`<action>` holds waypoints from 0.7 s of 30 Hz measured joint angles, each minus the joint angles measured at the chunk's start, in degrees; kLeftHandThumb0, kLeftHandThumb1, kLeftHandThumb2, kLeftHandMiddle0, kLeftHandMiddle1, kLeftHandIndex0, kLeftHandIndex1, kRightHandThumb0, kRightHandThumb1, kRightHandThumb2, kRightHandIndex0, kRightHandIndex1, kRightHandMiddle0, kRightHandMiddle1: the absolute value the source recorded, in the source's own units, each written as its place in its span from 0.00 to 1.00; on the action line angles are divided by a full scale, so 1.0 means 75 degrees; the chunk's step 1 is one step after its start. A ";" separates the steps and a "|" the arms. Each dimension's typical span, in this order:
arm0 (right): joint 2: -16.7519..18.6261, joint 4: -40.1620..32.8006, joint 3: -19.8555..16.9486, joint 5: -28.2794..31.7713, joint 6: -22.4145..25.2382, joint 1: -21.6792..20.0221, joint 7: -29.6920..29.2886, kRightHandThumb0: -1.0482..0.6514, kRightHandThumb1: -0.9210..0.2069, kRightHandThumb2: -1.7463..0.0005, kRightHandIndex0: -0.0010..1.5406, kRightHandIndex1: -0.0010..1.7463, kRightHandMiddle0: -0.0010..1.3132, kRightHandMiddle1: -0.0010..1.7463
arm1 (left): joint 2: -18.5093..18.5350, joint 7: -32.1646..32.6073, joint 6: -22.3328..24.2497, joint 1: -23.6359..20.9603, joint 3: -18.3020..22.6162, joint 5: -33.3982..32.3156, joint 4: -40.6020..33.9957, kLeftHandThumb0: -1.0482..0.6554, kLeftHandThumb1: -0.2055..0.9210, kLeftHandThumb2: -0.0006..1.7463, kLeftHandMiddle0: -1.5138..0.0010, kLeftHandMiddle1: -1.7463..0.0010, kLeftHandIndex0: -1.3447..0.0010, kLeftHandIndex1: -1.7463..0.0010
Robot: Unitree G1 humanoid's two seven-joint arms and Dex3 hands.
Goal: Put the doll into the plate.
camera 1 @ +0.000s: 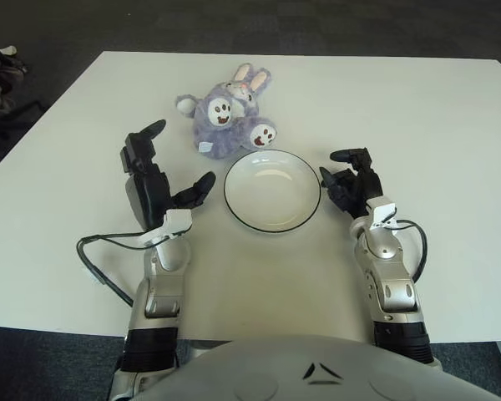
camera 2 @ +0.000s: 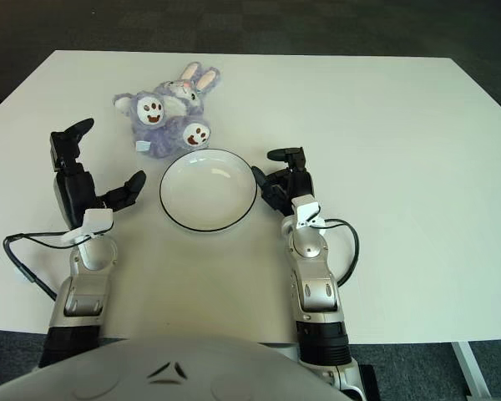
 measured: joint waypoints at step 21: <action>0.0032 0.0062 -0.0009 -0.0005 -0.0184 -0.0032 0.0056 0.90 0.57 0.23 0.42 0.99 0.00 0.86 | 0.0905 -0.3004 0.1862 -0.1255 0.0041 -0.1229 -0.1029 0.31 0.31 0.63 0.85 0.46 0.99 0.26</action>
